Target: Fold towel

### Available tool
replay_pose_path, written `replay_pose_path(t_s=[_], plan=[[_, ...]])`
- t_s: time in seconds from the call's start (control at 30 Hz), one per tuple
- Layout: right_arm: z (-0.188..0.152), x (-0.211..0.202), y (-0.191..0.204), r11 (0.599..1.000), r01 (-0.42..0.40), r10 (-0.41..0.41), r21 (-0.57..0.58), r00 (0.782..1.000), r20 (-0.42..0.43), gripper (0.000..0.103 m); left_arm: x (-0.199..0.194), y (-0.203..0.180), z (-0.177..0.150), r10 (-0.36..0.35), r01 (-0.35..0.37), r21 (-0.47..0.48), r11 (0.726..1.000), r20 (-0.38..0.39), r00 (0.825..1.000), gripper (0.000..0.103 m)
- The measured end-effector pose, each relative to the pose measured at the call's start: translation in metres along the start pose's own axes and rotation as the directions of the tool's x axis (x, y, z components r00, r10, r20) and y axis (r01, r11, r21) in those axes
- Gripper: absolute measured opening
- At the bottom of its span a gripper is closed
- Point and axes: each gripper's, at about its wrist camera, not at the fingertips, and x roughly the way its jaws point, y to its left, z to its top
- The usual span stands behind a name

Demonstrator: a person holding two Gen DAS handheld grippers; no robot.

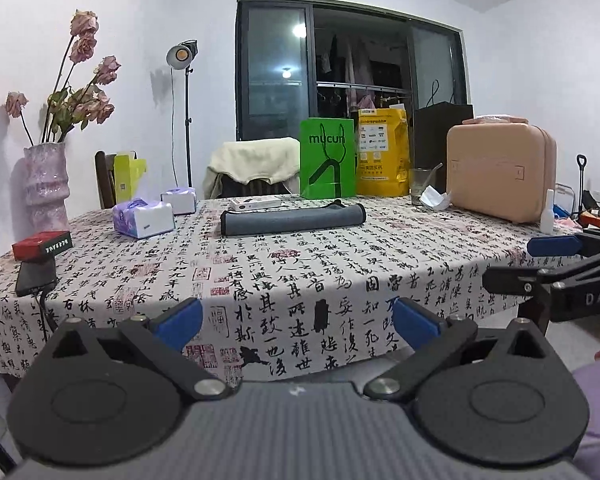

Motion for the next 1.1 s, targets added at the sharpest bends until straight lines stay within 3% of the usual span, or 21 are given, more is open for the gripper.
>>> replay_pose_path(t_s=[0.33,0.7,1.1], plan=[[-0.022,-0.026,0.009,1.000,-0.029,0.029,0.005,0.999,0.023,0.103,-0.019,0.001,-0.018,0.067,-0.066,-0.047,0.997,0.017,0.998,0.103],[-0.032,-0.048,0.019,1.000,0.013,-0.014,0.015,0.999,0.044,0.103,-0.024,-0.006,-0.020,0.033,-0.033,-0.029,0.999,0.026,0.999,0.103],[-0.035,-0.045,0.015,0.999,0.004,-0.005,0.034,0.999,0.036,0.103,-0.024,-0.007,-0.021,0.028,-0.027,-0.024,0.999,0.026,0.999,0.103]])
